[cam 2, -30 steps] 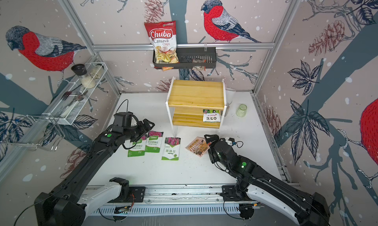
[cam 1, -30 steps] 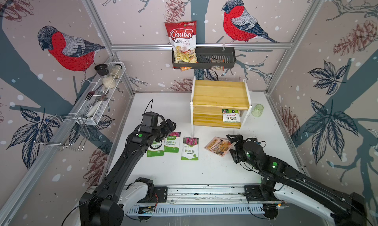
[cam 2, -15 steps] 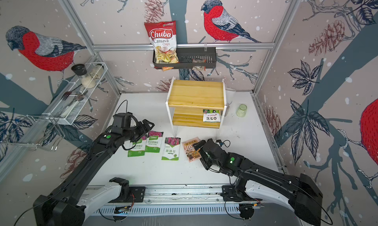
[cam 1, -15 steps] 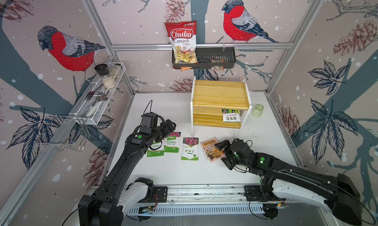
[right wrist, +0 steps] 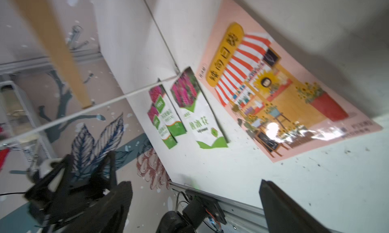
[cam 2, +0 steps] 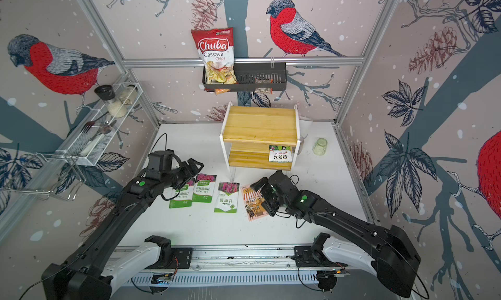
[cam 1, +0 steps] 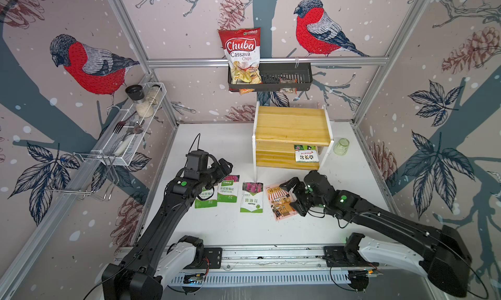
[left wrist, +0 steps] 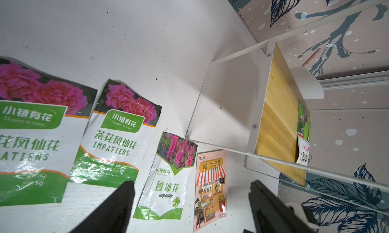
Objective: Take the seed bag off the shelf
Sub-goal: Place the seed packet at the center of the board, then move the seed packet to the shelf.
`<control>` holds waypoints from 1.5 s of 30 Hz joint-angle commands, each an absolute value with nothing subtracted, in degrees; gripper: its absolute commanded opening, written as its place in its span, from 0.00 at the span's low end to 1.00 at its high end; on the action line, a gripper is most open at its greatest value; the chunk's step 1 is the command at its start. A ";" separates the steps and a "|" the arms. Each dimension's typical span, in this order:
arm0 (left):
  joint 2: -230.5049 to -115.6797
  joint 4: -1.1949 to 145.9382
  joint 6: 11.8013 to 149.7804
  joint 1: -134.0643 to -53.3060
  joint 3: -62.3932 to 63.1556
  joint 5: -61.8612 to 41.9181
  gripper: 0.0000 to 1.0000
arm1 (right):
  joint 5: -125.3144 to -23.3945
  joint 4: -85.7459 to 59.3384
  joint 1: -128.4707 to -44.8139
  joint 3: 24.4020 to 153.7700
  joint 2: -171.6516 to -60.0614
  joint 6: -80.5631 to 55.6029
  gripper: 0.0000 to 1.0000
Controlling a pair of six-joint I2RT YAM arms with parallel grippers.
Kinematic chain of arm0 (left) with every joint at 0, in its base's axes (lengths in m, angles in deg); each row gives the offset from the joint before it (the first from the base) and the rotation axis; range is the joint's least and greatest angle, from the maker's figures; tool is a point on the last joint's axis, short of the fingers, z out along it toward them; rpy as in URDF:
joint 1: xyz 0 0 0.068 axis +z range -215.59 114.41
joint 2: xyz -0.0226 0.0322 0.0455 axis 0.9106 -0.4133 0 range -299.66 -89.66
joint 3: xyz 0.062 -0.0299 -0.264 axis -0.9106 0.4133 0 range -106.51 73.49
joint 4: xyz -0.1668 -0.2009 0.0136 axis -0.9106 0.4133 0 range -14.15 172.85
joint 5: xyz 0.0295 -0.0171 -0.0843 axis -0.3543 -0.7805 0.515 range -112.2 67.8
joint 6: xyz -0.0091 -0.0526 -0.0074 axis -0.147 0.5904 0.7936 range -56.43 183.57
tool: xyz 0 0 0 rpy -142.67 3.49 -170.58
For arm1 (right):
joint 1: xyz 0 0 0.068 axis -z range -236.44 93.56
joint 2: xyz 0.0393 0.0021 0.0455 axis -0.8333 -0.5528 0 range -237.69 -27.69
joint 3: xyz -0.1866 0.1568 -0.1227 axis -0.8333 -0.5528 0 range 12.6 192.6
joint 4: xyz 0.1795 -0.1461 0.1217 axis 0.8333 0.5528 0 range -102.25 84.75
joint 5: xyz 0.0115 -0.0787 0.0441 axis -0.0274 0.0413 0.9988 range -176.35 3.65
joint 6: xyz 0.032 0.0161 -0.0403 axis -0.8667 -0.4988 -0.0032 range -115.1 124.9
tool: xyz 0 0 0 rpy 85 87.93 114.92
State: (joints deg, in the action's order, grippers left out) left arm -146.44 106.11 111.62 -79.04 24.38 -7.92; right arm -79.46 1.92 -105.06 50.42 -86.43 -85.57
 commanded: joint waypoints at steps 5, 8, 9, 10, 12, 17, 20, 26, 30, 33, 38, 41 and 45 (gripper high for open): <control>-146.17 106.70 111.56 -78.90 23.77 -8.58 0.89 | -88.47 7.03 -99.43 54.58 -84.36 -82.57 1.00; -146.59 106.97 111.38 -78.95 23.00 -8.58 0.89 | -89.36 8.56 -98.53 55.09 -83.66 -81.62 1.00; -146.82 106.97 111.30 -78.94 22.84 -8.58 0.89 | -88.97 9.03 -97.92 54.84 -83.07 -81.21 1.00; -147.01 106.97 111.21 -78.92 22.69 -8.58 0.89 | -88.43 9.32 -97.18 54.49 -82.46 -80.58 1.00; -147.60 106.98 110.99 -78.89 22.10 -8.58 0.89 | -87.11 11.40 -95.19 53.99 -80.37 -78.91 1.00; -148.55 106.62 110.76 -78.87 21.53 -8.32 0.89 | -87.71 21.45 -87.51 54.34 -72.32 -73.49 0.95; -149.03 106.18 110.59 -78.90 21.45 -7.99 0.89 | -85.26 25.00 -80.09 54.17 -68.47 -69.63 0.90; -149.77 105.95 109.98 -78.93 21.59 -7.60 0.89 | -79.67 24.03 -69.55 53.68 -68.57 -63.05 0.80; -149.70 106.07 109.47 -78.90 21.66 -7.52 0.89 | -76.78 20.28 -63.78 55.24 -73.51 -56.21 0.79; -149.42 106.44 109.11 -78.93 21.80 -7.48 0.89 | -72.77 16.64 -57.79 57.04 -79.06 -50.75 0.79; -148.43 106.93 108.92 -78.93 22.77 -7.35 0.89 | -66.73 9.38 -52.92 62.12 -90.19 -44.09 0.84; -147.81 107.05 108.92 -78.87 23.48 -7.19 0.89 | -62.39 8.84 -53.44 67.24 -98.25 -39.00 0.86; -147.17 107.58 108.88 -78.83 23.74 -7.39 0.89 | -61.18 7.65 -56.17 71.65 -105.23 -34.26 0.86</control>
State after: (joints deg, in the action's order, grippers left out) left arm -147.64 106.62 109.70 -78.97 23.58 -7.39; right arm -64.77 10.18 -54.94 69.67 -103.02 -40.42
